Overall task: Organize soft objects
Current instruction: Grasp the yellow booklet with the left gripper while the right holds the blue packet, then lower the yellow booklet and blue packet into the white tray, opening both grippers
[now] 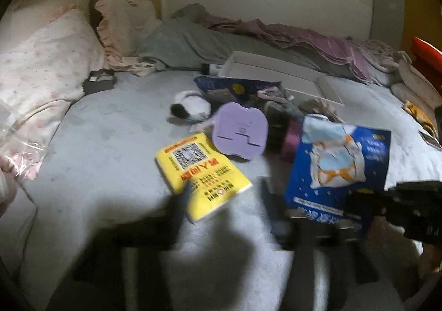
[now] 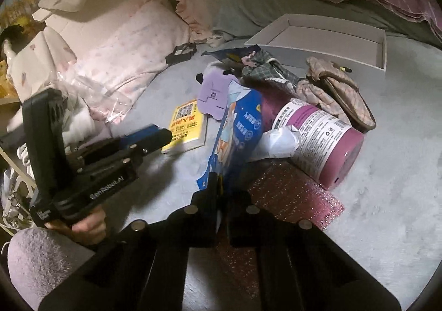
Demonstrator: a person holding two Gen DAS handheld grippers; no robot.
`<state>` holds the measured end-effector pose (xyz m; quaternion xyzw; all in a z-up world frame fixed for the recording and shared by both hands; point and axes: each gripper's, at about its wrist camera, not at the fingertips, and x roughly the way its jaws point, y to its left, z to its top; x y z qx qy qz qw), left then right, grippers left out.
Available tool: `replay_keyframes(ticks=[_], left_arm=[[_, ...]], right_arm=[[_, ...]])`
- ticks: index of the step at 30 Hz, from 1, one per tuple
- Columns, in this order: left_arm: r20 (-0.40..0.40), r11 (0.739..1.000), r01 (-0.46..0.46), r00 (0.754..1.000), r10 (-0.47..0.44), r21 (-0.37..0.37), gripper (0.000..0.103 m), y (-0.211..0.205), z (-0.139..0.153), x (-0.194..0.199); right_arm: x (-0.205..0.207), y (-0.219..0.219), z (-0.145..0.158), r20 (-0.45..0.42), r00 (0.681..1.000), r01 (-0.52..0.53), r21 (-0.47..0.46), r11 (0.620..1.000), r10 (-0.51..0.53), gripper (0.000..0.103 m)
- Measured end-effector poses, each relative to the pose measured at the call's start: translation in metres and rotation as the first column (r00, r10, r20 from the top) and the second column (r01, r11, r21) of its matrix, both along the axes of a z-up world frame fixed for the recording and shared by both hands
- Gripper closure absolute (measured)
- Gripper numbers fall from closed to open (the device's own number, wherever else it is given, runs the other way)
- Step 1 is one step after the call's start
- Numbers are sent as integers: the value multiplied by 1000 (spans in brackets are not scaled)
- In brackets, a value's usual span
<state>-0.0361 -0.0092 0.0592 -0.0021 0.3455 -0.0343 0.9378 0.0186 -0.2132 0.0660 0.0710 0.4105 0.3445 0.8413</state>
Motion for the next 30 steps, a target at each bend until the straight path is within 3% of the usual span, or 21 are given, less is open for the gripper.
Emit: replay_keyframes(ticks=[1, 5, 8, 12, 16, 18, 21, 23, 24, 26, 30], left_arm=[[9, 1000, -11, 1000, 11, -5, 26, 2, 2, 0], [-3, 997, -67, 998, 67, -36, 21, 15, 9, 16], [-101, 992, -117, 989, 110, -58, 21, 24, 1, 43], [-235, 980, -191, 956, 174, -51, 21, 31, -19, 71], [-290, 978, -200, 941, 175, -59, 21, 29, -32, 77], [-309, 981, -186, 938, 159, -61, 28, 26, -36, 77], [-301, 981, -180, 941, 153, -67, 52, 25, -34, 72], [-292, 980, -191, 942, 166, -59, 76, 29, -30, 68], [-290, 977, -203, 941, 174, -73, 81, 33, -27, 66], [-295, 970, -210, 941, 166, -123, 89, 40, -23, 63], [-303, 962, -214, 940, 155, -170, 91, 49, -19, 58]], right_arm=[[1, 1, 0, -1, 1000, -4, 2, 1000, 4, 96], [2, -3, 10, 16, 1000, -3, -3, 1000, 3, 97], [12, -6, 17, 1, 1000, 11, -4, 1000, -11, 97], [21, -11, 25, -15, 999, 33, -1, 999, -33, 97], [19, -15, 28, -25, 999, 37, 11, 999, -36, 97], [18, -16, 27, -31, 999, 41, 17, 999, -40, 97], [19, -14, 26, -38, 998, 44, 15, 999, -44, 97], [20, -13, 26, -43, 998, 46, 15, 999, -45, 97], [20, -13, 26, -47, 998, 45, 18, 999, -44, 97], [21, -12, 25, -54, 998, 43, 27, 999, -42, 97], [24, -13, 24, -73, 996, 46, 40, 998, -43, 97]])
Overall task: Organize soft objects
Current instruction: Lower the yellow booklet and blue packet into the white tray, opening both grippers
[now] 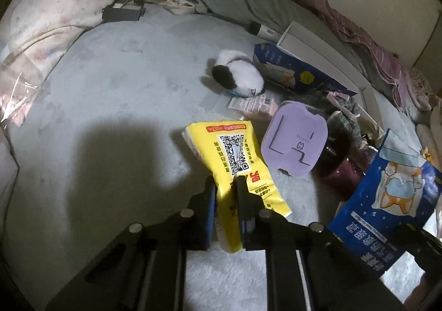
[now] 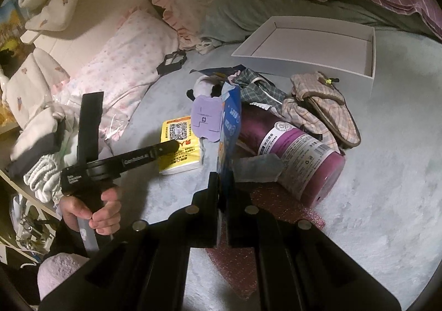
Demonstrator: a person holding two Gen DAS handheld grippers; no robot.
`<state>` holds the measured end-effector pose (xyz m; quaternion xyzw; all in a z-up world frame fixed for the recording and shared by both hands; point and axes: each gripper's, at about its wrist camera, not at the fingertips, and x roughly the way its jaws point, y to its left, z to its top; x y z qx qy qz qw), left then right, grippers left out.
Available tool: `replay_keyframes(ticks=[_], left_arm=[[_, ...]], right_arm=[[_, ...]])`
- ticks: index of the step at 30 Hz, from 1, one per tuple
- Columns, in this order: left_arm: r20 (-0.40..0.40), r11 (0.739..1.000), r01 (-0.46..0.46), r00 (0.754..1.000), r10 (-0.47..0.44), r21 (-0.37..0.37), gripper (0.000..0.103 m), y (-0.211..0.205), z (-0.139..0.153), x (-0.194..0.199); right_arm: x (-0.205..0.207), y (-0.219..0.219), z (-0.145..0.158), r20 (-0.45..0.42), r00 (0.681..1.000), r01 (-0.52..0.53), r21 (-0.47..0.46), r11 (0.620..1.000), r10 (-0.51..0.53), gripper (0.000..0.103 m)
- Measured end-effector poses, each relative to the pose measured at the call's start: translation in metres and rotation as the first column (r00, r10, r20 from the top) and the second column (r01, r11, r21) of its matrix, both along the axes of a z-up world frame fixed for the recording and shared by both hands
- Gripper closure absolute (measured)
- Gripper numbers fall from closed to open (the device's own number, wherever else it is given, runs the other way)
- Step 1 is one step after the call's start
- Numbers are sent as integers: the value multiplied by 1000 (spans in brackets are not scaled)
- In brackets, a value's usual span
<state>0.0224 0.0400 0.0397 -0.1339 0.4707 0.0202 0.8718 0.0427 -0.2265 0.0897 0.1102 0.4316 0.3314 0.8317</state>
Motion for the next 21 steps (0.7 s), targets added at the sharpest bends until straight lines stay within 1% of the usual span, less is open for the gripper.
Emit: replay_keyframes(ticks=[5, 8, 11, 13, 15, 17, 21], left_arm=[[25, 999, 34, 999, -34, -15, 92, 5, 20, -14], [22, 997, 62, 998, -61, -47, 92, 7, 36, -17], [5, 994, 103, 995, -102, -43, 92, 4, 53, -13], [14, 989, 138, 990, -138, -55, 92, 2, 67, -7], [31, 983, 178, 984, -177, -37, 92, -3, 82, 1], [48, 976, 218, 975, -217, -18, 92, -9, 94, 10], [74, 957, 290, 954, -289, 7, 92, -23, 108, 39]], right_arm=[[2, -6, -1, -38, 999, 2, 29, 1000, -1, 97], [6, -9, -1, -88, 996, -7, 78, 997, 14, 97], [14, -11, 1, -140, 990, -10, 126, 992, 27, 97], [21, -14, 4, -171, 985, 1, 157, 988, 26, 97], [26, -19, 9, -189, 982, 14, 187, 982, 22, 98], [30, -24, 15, -184, 983, 15, 207, 978, 24, 98], [47, -35, 30, -160, 987, 27, 202, 979, 6, 98]])
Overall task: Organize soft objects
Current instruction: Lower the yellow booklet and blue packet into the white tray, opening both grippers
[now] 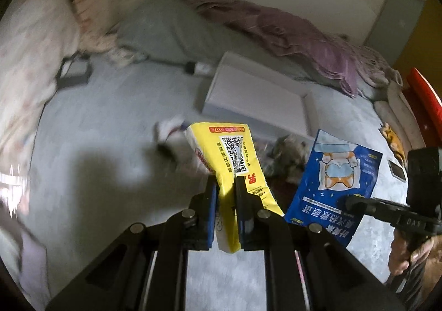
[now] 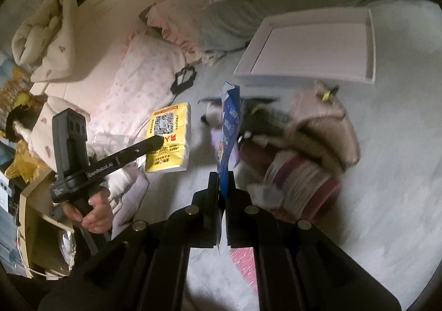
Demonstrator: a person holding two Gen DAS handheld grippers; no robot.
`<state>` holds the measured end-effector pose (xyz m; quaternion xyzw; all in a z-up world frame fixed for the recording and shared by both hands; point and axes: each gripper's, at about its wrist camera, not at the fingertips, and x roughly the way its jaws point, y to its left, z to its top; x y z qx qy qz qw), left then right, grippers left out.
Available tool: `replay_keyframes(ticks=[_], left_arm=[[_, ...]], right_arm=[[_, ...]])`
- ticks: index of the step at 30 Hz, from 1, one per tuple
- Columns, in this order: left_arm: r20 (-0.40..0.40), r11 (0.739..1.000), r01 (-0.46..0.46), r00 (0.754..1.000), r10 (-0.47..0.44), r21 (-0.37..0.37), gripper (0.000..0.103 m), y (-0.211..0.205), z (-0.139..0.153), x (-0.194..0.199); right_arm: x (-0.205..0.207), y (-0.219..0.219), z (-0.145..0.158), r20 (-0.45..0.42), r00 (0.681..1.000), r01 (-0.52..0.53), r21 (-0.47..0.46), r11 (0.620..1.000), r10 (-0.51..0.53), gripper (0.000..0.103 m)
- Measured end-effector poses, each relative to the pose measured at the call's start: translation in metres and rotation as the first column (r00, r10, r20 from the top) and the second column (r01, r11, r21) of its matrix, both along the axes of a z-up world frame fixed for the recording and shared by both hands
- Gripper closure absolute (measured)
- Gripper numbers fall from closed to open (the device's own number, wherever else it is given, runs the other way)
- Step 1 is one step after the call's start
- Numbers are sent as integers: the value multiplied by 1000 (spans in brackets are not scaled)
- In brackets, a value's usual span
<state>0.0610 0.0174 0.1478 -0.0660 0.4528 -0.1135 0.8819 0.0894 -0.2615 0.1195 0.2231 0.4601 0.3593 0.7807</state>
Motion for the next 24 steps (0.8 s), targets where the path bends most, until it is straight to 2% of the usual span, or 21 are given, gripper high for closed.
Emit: replay_keyframes(ticks=[5, 7, 12, 15, 19, 24], left_arm=[[15, 996, 88, 996, -88, -4, 92, -27, 2, 52], [5, 994, 109, 994, -109, -29, 92, -37, -1, 76], [-6, 993, 106, 994, -106, -49, 92, -57, -6, 125], [-6, 995, 98, 995, -98, -20, 92, -67, -12, 149], [-23, 998, 66, 998, -66, -20, 92, -71, -30, 180], [-119, 999, 27, 992, -32, -39, 92, -75, -63, 217]], right_arm=[[36, -20, 1, -6, 998, 57, -37, 998, -57, 98], [55, -31, 0, -6, 996, 84, -33, 996, -84, 97], [96, -58, 1, 11, 988, 153, -6, 988, -153, 98], [120, -64, -7, 7, 980, 197, -38, 980, -197, 98], [141, -63, -21, -2, 976, 218, -85, 972, -219, 97], [162, -72, -29, 38, 968, 249, -109, 962, -247, 98]])
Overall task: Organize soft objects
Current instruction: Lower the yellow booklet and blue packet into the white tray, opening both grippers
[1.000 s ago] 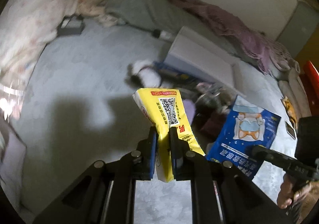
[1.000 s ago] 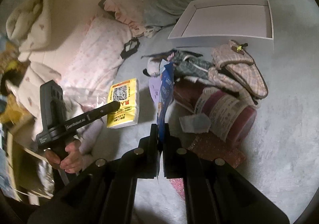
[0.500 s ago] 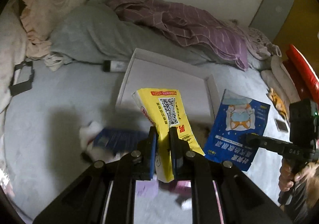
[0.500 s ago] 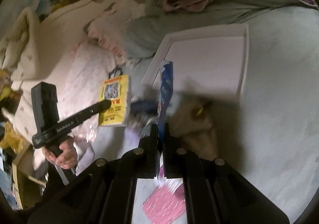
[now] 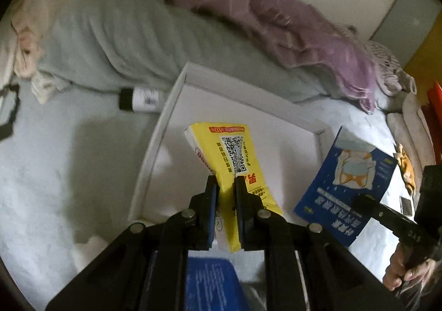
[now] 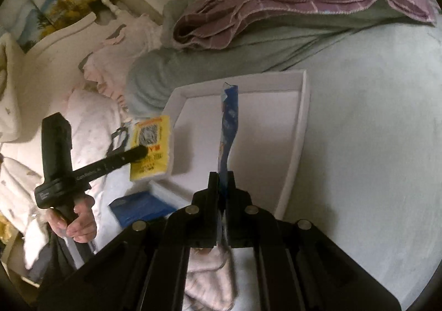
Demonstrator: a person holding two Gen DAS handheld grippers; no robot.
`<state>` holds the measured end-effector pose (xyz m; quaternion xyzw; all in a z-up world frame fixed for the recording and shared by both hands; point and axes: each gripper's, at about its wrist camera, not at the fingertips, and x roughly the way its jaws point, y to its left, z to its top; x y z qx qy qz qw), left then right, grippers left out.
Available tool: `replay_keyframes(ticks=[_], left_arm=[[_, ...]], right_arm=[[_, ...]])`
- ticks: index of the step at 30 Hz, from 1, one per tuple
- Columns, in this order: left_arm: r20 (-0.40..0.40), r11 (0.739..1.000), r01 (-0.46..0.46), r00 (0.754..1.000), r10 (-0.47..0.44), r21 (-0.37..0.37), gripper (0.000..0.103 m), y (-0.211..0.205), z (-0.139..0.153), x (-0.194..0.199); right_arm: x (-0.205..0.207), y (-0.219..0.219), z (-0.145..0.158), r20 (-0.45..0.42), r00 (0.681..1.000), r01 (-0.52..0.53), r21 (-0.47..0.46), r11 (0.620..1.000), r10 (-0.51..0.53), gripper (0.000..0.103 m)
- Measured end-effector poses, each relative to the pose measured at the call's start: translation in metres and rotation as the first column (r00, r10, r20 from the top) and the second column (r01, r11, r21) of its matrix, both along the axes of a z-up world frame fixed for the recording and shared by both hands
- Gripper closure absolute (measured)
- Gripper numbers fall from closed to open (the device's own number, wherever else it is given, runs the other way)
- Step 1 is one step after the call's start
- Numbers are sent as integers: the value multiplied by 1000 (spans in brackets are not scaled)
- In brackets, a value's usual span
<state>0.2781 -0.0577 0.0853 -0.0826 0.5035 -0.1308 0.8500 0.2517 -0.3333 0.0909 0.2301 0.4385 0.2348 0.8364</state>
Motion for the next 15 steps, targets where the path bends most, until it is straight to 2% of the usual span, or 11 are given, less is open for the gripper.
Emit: replay_keyframes(ticks=[6, 8, 9, 11, 15], left_arm=[[-30, 997, -10, 999, 12, 81, 88, -15, -32, 11], [-30, 997, -1, 1000, 4, 80, 75, -15, -32, 8], [-31, 998, 16, 999, -14, 64, 69, -14, -30, 6], [-4, 998, 24, 1000, -24, 50, 39, -9, -21, 2], [72, 998, 9, 997, -14, 68, 35, 13, 2, -7]], right_arm=[[36, 16, -22, -43, 999, -31, 3, 1000, 31, 97], [41, 24, -26, -44, 998, -35, -25, 999, 34, 93], [42, 26, -28, -49, 999, -24, -70, 997, 21, 91], [42, 30, -29, -53, 998, 5, -168, 986, -14, 82], [33, 27, -20, -22, 999, 23, -256, 966, -29, 72]])
